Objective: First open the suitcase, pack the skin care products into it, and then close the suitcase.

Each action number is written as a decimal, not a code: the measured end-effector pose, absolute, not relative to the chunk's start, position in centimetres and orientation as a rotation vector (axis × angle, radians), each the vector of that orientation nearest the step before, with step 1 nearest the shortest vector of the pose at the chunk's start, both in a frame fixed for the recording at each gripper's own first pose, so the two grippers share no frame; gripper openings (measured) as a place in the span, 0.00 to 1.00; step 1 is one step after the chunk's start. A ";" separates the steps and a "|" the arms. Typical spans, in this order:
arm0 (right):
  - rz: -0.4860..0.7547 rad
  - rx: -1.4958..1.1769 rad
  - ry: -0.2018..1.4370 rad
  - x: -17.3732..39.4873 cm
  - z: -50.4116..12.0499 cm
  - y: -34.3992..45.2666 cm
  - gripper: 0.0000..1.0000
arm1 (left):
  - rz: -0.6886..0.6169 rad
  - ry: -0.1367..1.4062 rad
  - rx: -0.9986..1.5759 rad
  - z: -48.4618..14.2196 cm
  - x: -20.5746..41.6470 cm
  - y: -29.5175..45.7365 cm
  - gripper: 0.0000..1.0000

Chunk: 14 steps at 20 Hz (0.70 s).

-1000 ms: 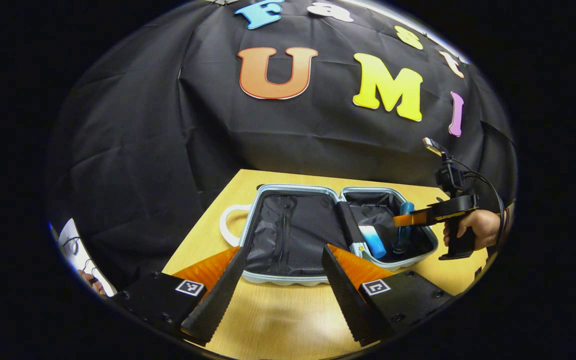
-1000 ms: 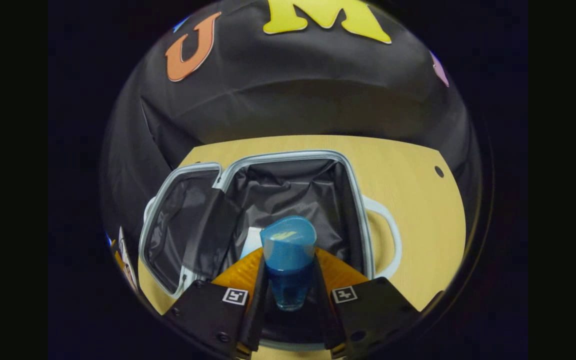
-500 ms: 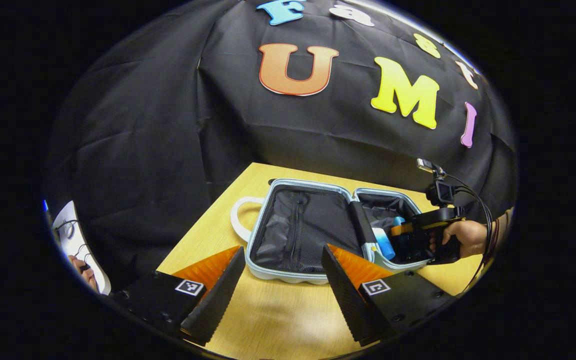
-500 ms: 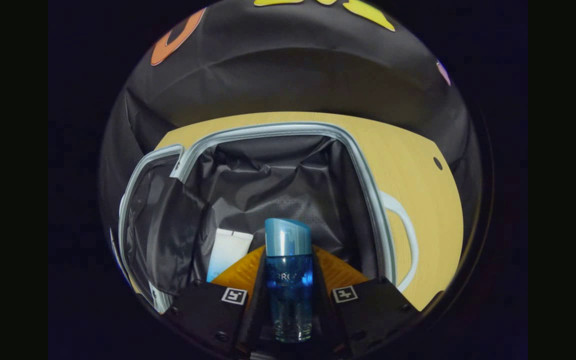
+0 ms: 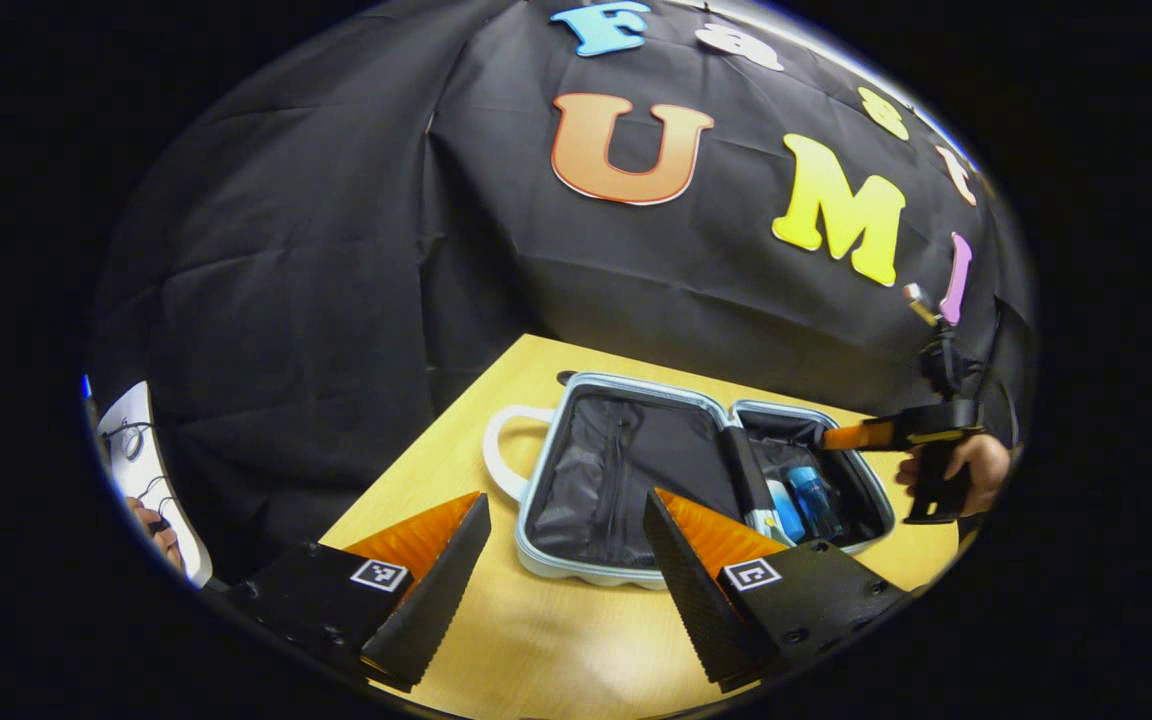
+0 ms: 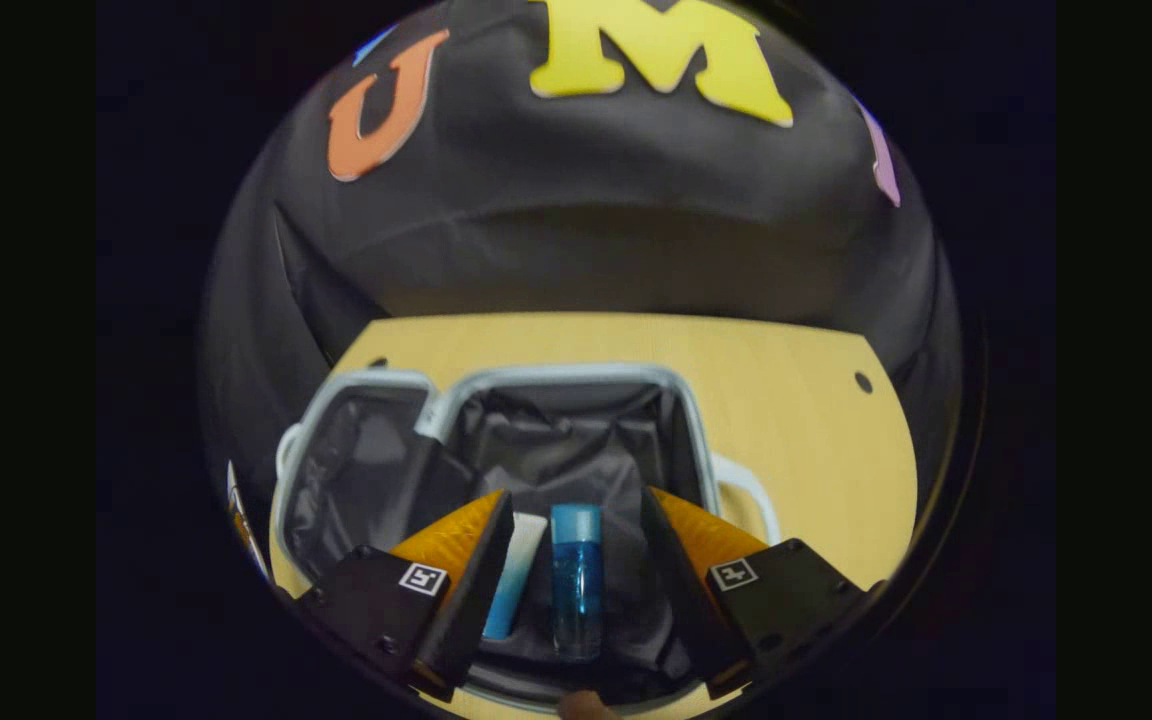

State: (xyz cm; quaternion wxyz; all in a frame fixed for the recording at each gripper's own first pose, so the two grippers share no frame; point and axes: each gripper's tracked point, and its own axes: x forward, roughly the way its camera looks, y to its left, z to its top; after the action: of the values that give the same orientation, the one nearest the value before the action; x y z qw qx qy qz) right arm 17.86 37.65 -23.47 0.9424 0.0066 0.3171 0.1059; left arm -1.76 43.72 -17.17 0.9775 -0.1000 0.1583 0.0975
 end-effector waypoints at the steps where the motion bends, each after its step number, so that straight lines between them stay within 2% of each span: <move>1: 0.228 0.015 0.593 17.3 -20.8 37.2 0.77 | 0.204 0.308 -0.227 -17.2 -1.3 44.5 0.99; 3: 0.240 0.029 0.498 16.3 -15.7 36.4 0.81 | 0.208 0.287 -0.305 -17.5 -0.2 45.8 0.98; 7: 0.195 0.043 0.385 13.2 -7.5 32.5 0.78 | 0.185 0.268 -0.530 -19.5 2.4 47.8 0.98; 8: 0.184 0.042 0.367 12.4 -5.9 31.5 0.81 | 0.183 0.260 -0.582 -20.3 3.2 48.2 0.99; 10: 0.168 0.013 0.336 10.2 -3.7 29.3 0.78 | 0.170 0.236 -0.698 -21.4 4.6 49.0 0.98; 14: 0.137 -0.046 0.312 5.7 -1.2 25.6 0.80 | 0.185 0.203 -0.941 -23.4 5.9 51.2 0.97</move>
State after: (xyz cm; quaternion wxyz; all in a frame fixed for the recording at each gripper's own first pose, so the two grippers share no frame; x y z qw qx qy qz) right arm 5.71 25.61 -1.18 0.9852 -0.0228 0.1554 0.0682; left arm 5.89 51.17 -23.41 0.8823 -0.4518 0.0974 0.0887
